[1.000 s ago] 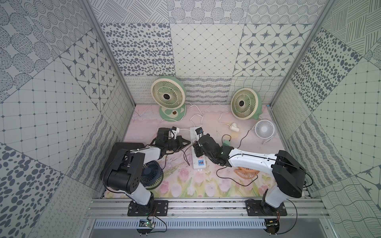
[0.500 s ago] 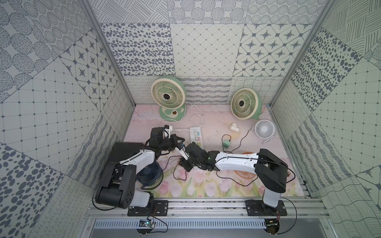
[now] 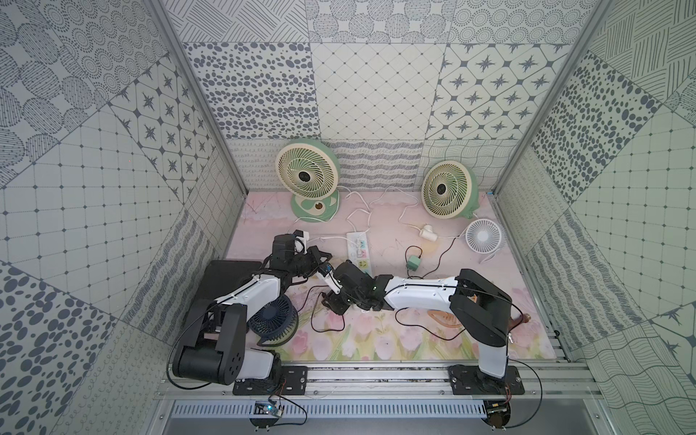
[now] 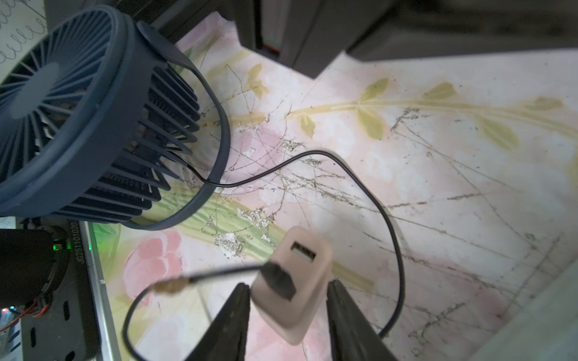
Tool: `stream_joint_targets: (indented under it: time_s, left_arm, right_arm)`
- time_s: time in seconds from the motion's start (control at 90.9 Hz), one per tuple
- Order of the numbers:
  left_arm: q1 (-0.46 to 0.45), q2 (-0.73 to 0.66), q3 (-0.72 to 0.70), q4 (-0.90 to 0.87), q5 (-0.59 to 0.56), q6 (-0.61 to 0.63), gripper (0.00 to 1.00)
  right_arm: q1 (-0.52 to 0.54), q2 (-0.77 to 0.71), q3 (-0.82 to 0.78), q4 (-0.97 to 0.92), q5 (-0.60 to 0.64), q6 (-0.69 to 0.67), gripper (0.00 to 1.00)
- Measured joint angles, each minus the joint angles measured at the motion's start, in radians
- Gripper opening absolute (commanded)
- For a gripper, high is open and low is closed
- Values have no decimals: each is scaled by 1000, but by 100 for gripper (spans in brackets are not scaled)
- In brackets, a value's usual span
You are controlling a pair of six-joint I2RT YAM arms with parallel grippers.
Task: Unplug the desk fan from the power strip
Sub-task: Place the plug at the center of the board.
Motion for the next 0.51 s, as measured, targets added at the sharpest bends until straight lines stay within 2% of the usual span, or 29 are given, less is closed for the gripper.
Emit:
stream_joint_targets:
  time_s: [0.363,0.506]
  left_arm:
    - [2,66,0,18,31,-11,0]
    - [1,106,0,47,63,-29,0]
  right_arm:
    - [-97,-133,-34,-8,3,10,52]
    - [-137,-161,-33,-16,68,45,49]
